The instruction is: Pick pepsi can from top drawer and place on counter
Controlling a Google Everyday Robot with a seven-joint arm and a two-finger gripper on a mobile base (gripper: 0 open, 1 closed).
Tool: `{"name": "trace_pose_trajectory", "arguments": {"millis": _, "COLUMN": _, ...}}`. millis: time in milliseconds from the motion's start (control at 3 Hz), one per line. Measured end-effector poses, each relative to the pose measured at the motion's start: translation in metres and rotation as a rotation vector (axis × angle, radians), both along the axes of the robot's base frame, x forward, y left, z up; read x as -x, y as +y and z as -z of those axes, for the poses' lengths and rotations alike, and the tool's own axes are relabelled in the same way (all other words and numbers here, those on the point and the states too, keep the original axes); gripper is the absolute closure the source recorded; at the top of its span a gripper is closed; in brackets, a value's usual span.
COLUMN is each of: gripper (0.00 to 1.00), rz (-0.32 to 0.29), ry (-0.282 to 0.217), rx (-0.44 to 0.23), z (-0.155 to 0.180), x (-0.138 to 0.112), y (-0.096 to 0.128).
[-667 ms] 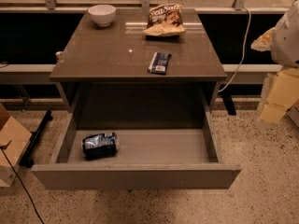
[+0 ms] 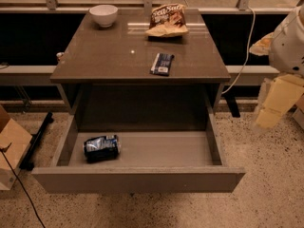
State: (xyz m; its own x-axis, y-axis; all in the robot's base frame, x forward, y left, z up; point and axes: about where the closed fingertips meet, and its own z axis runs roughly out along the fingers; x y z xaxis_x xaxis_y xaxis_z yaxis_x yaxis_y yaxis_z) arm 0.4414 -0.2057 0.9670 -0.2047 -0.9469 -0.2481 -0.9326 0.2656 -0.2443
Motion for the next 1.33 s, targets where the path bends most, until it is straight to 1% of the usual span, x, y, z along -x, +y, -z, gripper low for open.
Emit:
{"name": "trace_pose_trajectory", "arguments": {"millis": 333, "gripper": 0.00, "rz": -0.031, "ry": -0.007, "rx": -0.099, "z": 0.027, "x": -0.005, "y": 0.026}}
{"name": "trace_pose_trajectory", "arguments": {"millis": 667, "gripper": 0.00, "rz": -0.058, "ry": -0.022, "rx": -0.278, "z": 0.064, "x": -0.024, "y": 0.064}}
{"name": "trace_pose_trajectory", "arguments": {"millis": 1000, "gripper": 0.00, "rz": -0.077, "ry": -0.028, "rx": -0.395, "z": 0.088, "x": -0.040, "y": 0.092}}
{"name": "trace_pose_trajectory", "arguments": {"millis": 1333, "gripper": 0.00, "rz": -0.077, "ry": -0.028, "rx": -0.395, "z": 0.088, "x": -0.040, "y": 0.092}}
